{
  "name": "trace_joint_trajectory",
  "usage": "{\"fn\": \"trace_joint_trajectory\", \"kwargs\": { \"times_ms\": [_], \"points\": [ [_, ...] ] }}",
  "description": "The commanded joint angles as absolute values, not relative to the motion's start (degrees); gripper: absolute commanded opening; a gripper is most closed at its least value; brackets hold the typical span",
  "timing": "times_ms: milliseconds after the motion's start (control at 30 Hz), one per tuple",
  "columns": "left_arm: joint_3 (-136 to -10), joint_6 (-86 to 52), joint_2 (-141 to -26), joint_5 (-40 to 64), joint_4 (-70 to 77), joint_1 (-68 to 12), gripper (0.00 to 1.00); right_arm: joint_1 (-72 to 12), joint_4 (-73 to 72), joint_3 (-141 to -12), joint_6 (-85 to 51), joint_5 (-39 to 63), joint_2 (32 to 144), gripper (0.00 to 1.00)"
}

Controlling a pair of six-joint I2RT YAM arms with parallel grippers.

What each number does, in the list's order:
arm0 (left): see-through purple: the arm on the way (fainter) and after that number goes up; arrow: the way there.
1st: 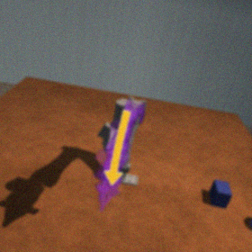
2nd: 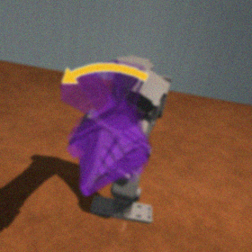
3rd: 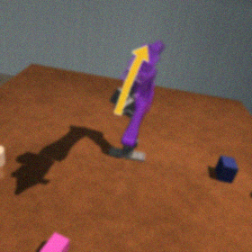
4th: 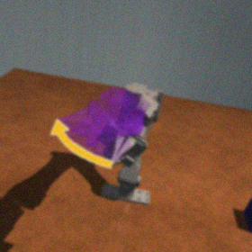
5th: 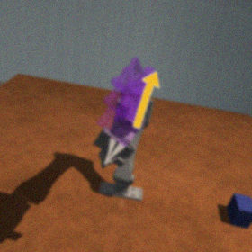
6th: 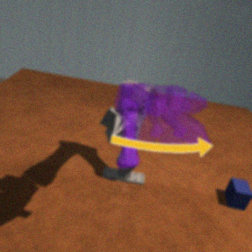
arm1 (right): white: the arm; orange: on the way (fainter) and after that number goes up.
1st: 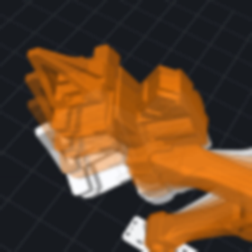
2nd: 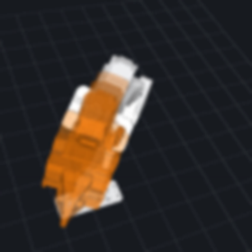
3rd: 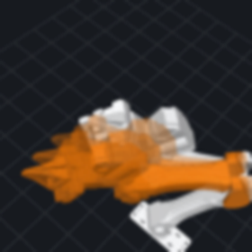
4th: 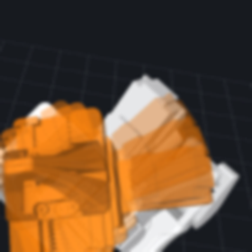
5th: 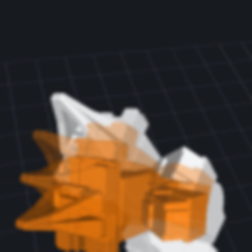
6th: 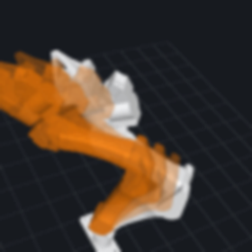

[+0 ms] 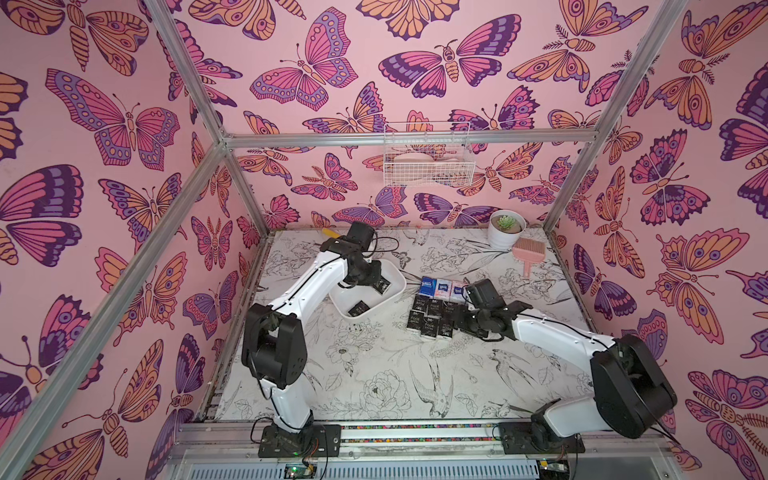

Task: Take the pocket tissues out of the storage box
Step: Pick up the pocket tissues from the storage box, then place the pocket tissues at the center of the board.

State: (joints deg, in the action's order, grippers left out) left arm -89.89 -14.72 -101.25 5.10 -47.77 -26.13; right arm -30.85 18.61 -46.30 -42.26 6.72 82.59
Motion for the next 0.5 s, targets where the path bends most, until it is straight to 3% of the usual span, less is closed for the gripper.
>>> {"fn": "trace_joint_trajectory", "kwargs": {
  "times_ms": [0, 200, 467],
  "points": [
    [-86.75, -15.45, -99.71, 6.49, -47.74, -32.35, 0.04, -27.68, 24.10, -47.17, -39.58, 5.99, 80.17, 0.55],
    [-85.10, -16.35, -103.17, 7.01, -46.94, -43.40, 0.04, -25.23, 27.22, -44.39, -39.05, 5.96, 76.25, 0.55],
    [-78.65, -20.17, -106.90, 8.33, -43.38, -50.56, 0.05, -25.29, 27.78, -41.95, -36.23, 11.43, 77.42, 0.55]
  ]
}}
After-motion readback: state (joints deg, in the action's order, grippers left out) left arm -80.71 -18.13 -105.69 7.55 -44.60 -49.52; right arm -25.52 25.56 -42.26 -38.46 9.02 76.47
